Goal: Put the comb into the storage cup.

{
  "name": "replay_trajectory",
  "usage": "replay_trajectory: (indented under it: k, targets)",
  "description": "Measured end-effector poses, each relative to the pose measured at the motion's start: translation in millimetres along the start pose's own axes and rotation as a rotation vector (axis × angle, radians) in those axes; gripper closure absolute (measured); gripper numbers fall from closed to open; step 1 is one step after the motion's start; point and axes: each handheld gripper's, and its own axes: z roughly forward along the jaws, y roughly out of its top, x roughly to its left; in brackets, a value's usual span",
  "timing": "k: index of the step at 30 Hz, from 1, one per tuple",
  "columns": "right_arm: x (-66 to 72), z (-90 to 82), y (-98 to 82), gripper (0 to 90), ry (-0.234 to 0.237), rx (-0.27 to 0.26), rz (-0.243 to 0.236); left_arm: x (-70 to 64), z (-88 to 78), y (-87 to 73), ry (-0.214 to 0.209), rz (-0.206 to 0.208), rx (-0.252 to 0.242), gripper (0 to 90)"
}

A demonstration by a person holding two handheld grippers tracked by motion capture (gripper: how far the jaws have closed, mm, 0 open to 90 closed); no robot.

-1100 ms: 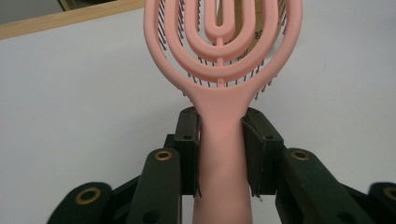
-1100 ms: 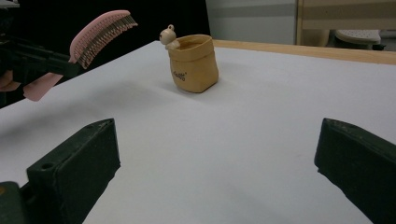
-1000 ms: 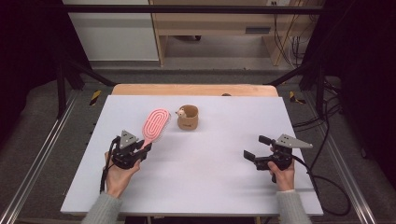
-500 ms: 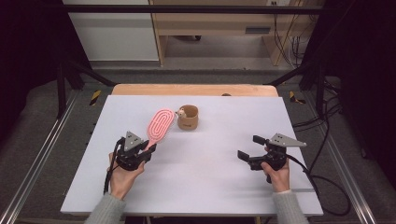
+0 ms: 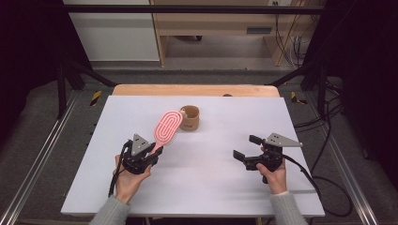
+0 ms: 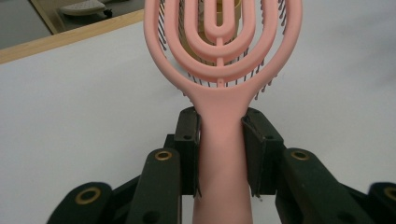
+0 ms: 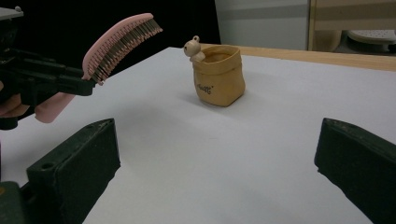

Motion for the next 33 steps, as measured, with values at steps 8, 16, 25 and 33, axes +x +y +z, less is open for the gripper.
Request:
replay_trajectory:
  k: [8,16,25,33]
  targets:
    - [8.9,7.0,2.2,0.4,-0.001,-0.010,0.010,-6.8,0.0,1.4,-0.009,0.015,-0.002,68.8]
    - [14.2,12.3,4.6,0.5,0.003,-0.021,0.040,-13.8,1.3,2.1,-0.018,0.032,0.000,68.8]
    - [23.5,19.4,7.1,0.5,0.021,-0.011,0.024,-24.5,3.3,3.9,-0.025,0.051,-0.004,68.8]
    - [27.1,23.3,8.0,0.6,0.030,-0.008,0.027,-32.4,5.2,5.2,-0.024,0.068,-0.003,68.8]
